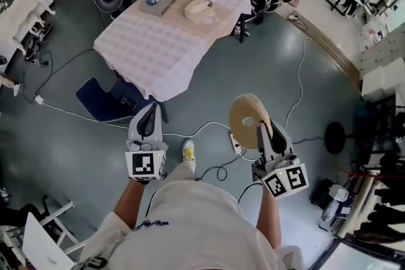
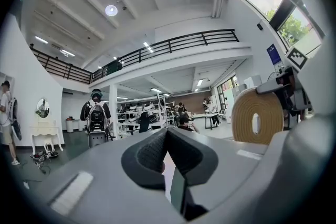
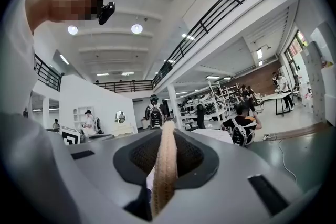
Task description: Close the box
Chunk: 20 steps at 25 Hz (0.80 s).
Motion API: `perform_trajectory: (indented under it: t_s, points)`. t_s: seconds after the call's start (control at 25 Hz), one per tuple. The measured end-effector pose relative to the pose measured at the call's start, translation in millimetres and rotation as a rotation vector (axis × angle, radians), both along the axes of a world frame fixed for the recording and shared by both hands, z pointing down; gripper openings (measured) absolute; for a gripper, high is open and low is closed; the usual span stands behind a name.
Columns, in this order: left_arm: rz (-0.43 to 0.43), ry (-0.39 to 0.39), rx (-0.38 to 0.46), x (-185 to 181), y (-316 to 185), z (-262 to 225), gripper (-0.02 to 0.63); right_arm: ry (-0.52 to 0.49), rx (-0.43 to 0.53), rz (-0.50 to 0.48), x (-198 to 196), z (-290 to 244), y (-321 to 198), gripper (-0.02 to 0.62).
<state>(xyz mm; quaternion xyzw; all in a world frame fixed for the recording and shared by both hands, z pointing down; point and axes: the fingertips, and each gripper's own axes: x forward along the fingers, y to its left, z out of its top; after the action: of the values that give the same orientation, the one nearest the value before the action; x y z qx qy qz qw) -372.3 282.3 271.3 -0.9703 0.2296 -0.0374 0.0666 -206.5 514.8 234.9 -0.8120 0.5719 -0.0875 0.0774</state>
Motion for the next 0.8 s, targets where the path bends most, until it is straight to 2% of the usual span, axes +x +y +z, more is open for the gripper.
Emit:
perform_trajectory:
  t_s: [0.2,0.4,0.8]
  points:
    - [-0.009,-0.008,-0.007,16,-43,1,0.002,0.009,-0.008,-0.013,19,-4,-45,0.067]
    - [0.004,0.018,-0.023,33,-73,3,0.002,0.022,-0.022,-0.015,38,-7,-78,0.067]
    - [0.012,0.04,-0.029,48,-134,6,0.002,0.04,-0.027,-0.005,53,-7,-136,0.067]
